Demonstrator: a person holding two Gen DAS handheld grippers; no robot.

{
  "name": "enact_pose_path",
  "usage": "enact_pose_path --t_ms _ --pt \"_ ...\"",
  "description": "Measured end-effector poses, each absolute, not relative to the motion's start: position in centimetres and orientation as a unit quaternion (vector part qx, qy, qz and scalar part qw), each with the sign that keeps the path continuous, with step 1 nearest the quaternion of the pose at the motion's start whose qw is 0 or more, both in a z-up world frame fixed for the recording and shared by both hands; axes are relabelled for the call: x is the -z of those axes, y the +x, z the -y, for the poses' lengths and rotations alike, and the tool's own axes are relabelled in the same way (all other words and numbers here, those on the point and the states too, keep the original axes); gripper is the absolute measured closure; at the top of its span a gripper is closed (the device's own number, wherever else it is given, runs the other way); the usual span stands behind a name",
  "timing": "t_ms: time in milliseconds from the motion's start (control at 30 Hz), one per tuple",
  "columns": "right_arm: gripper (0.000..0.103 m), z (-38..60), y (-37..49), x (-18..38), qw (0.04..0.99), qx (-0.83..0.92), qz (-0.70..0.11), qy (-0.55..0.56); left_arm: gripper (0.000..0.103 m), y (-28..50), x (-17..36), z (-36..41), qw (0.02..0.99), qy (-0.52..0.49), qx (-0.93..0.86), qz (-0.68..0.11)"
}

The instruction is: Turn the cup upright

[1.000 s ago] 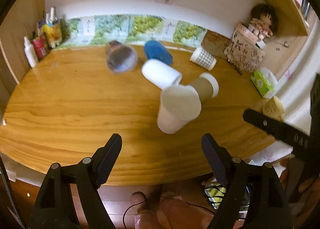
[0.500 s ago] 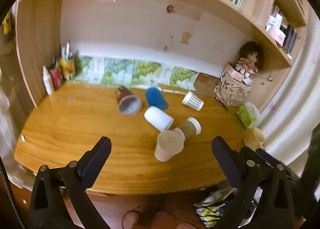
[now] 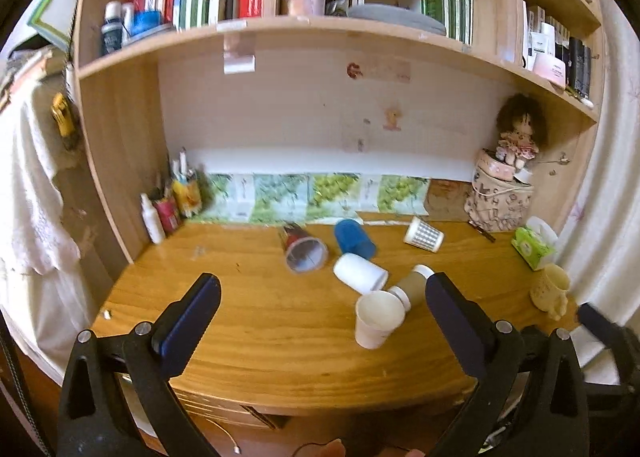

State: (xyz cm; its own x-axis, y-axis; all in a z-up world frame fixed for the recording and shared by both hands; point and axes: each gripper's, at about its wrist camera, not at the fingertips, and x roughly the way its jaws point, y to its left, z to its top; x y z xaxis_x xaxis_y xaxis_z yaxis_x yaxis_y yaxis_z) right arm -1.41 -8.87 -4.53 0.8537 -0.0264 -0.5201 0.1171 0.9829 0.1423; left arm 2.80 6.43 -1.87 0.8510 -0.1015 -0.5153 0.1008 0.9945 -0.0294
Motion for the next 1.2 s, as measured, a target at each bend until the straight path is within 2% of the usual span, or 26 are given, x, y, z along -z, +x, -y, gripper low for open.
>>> enact_pose_path --t_ms 133,533,1200 --pt "0.000 8.6 -2.5 3.6 0.969 0.036 -0.234 0.077 0.001 2.3 1.7 -6.1 0.965 0.008 0.054 -0.255" --pt "0.000 9.2 -2.3 3.4 0.972 0.039 -0.216 0.085 0.001 1.6 0.7 -5.7 0.976 0.009 0.049 -0.210" --pt "0.000 11.1 -0.4 3.4 0.973 0.038 -0.209 0.087 0.001 3.6 0.9 -4.2 0.976 0.009 0.055 -0.212"
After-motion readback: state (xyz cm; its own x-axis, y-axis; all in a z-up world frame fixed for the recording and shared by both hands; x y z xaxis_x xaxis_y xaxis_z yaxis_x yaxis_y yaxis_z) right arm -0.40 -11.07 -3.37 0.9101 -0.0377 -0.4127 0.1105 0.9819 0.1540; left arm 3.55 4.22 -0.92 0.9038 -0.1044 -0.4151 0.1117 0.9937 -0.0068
